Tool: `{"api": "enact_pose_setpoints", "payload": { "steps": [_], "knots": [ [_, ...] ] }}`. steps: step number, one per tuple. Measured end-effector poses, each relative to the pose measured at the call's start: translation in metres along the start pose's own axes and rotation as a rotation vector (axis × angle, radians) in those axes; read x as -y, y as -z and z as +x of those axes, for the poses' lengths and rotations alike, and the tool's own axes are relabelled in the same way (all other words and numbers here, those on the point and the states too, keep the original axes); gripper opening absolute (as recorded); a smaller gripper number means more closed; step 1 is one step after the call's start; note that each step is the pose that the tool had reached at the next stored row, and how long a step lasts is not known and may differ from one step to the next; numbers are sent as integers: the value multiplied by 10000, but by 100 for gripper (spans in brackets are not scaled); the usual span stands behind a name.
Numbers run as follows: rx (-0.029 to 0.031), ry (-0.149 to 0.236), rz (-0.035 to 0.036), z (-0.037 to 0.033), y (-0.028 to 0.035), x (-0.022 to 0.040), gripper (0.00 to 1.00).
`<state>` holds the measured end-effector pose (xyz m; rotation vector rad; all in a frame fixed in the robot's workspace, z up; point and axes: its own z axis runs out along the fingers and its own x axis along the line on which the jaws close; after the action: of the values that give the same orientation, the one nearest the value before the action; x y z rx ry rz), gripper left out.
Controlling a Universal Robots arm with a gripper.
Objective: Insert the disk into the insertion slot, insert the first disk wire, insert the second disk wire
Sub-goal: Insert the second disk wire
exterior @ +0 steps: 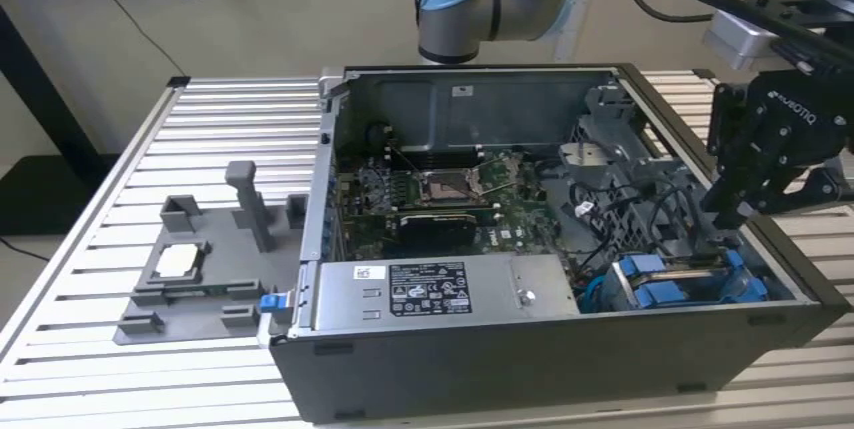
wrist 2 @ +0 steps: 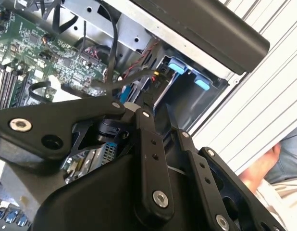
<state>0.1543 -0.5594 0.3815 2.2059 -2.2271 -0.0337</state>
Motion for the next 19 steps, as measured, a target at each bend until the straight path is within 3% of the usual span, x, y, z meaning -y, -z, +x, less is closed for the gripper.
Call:
{"api": "enact_pose_setpoints", "payload": {
  "steps": [8,16,19],
  "knots": [
    [0,1,57,-7,-1,-227,27],
    [7,0,129,-18,118,-308,27],
    [12,1,148,-30,130,-358,27]
  ]
}}
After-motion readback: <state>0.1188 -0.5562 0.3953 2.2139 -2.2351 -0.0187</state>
